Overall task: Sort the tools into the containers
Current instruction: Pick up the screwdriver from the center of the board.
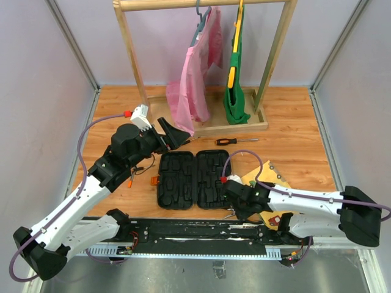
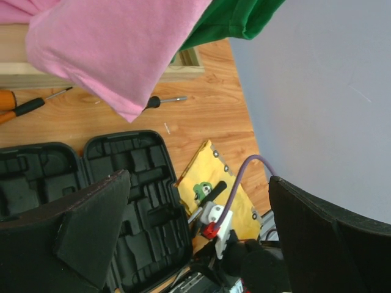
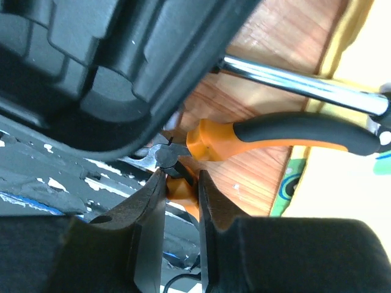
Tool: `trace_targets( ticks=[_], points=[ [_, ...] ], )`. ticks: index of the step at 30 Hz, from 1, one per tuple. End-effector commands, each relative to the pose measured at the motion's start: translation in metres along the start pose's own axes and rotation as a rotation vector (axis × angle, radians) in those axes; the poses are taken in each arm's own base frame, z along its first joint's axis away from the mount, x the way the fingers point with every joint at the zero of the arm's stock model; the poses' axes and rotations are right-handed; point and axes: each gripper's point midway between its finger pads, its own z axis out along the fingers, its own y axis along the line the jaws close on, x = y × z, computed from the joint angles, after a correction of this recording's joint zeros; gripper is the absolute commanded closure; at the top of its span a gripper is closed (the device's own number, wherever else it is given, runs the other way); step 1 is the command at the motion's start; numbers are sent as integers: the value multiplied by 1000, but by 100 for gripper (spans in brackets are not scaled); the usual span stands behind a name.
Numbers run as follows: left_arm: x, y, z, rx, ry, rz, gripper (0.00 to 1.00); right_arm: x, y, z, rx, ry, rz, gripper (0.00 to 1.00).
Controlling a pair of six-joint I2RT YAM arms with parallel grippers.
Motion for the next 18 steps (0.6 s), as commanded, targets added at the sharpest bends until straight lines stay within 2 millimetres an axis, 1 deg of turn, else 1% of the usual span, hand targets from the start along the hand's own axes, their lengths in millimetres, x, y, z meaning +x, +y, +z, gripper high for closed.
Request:
trace_targets(
  ticks=[1,4,10,15,18],
  points=[
    [4,15,-5,-52,6,35,1,10,-10,-11,22,-12,9,99],
    [9,22,-7,-73,16,38,1,10,-7,-24,-14,-30,28,100],
    [15,32,-12,-97,16,41,1,17,-4,-46,-69,-28,91,100],
    [6,36,-24,-106,-40,50,1,18,-6,-69,-101,-56,136,99],
    [0,35,-30,-106,-73,55,1,16,-11,-86,-91,-76,148,100]
  ],
)
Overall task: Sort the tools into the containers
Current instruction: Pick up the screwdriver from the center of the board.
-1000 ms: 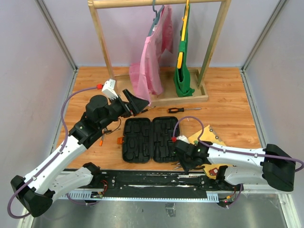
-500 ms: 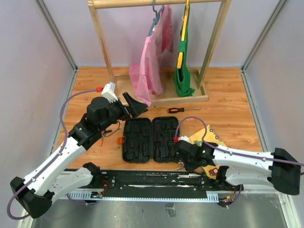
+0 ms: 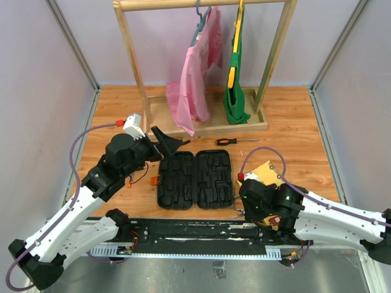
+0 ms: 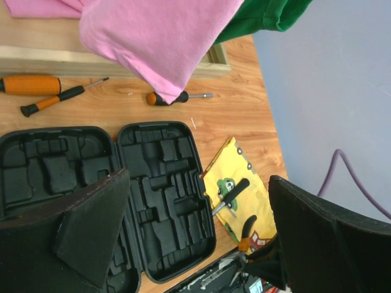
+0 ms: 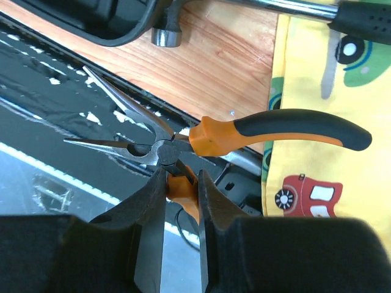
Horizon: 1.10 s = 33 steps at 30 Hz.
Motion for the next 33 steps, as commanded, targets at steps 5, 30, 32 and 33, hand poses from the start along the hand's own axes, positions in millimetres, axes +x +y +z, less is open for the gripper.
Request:
trace_targets(
  ticks=[5,30,32,33],
  points=[
    [-17,9,-15,-24,-100,40,1,-37,8,-44,-47,-189,68,100],
    [-7,-13,-54,265,-185,262,10,-304,83,-120,-441,-1071,938,99],
    [0,-16,-48,291,-160,278,10,-313,90,-120,-502,-1053,973,99],
    [2,-19,-45,307,-147,287,10,-317,93,-119,-528,-1043,985,99]
  ],
)
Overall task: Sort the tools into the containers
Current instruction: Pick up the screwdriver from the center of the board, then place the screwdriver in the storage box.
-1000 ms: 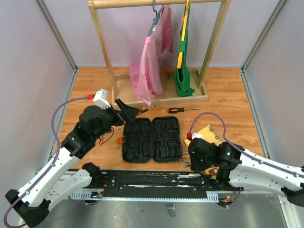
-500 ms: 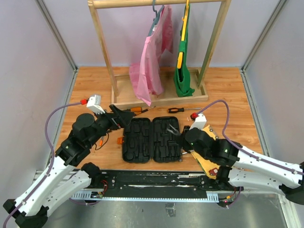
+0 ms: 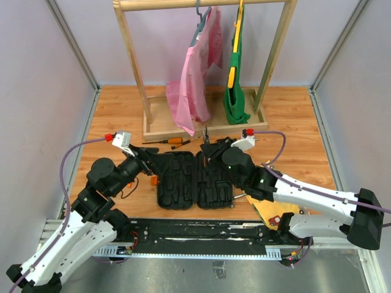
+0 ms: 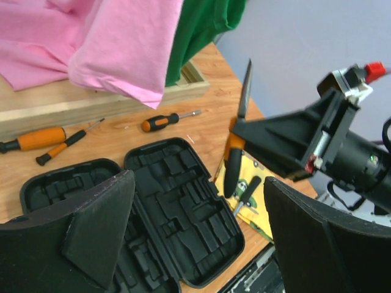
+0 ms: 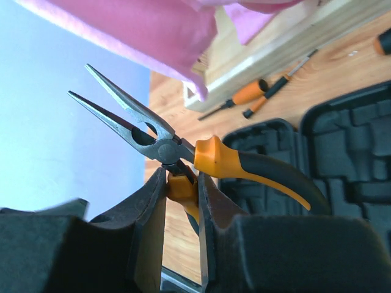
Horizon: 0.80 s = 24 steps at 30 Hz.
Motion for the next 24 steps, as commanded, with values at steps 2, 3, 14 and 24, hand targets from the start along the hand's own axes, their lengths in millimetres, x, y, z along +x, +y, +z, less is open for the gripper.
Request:
trace_targets(
  ticks=[2,3,14,24],
  points=[
    [6,-23,16,154,27,66,11,-27,58,15,-145,-40,313,99],
    [10,-26,20,176,41,70,11,-26,61,18,-159,-27,335,99],
    [43,-31,50,247,174,60,22,-13,93,24,-262,81,388,99],
    [49,-23,57,203,199,54,50,2,104,22,-316,169,406,99]
  ],
)
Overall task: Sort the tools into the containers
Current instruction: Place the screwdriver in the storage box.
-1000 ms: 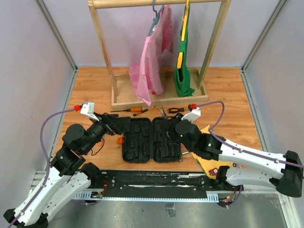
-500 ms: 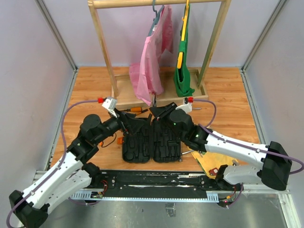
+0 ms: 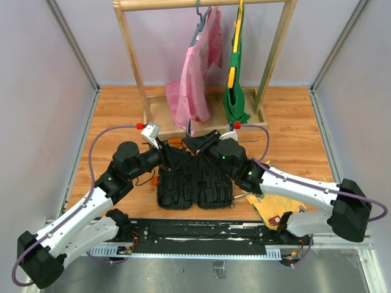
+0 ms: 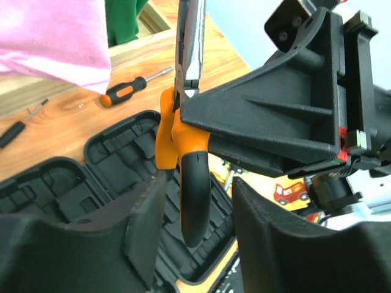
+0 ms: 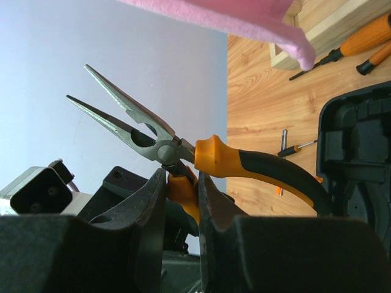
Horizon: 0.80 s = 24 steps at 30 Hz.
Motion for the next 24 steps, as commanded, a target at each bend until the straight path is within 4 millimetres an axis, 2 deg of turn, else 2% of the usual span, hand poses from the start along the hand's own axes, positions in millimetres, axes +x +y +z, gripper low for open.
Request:
trace_targets(
  ticks=[1,6,8,11,14,20,24],
  points=[
    [-8,-6,2,20,-23,22,56,-3,43,-2,-125,23,64,100],
    [-8,-3,2,-2,-11,15,87,0,45,-4,-141,37,-4,97],
    [-9,2,0,-32,-18,11,98,0,38,-6,-128,41,-45,87],
    [-8,5,-4,-56,-20,8,100,0,26,-12,-121,43,-120,59],
    [-6,9,-7,-76,-20,0,100,0,14,-20,-107,54,-226,45],
    [4,5,-10,-39,-2,-5,100,-12,-16,-38,-69,40,-520,30],
    [14,-7,-11,48,31,3,100,-23,-23,-43,-73,17,-732,24]
  ],
)
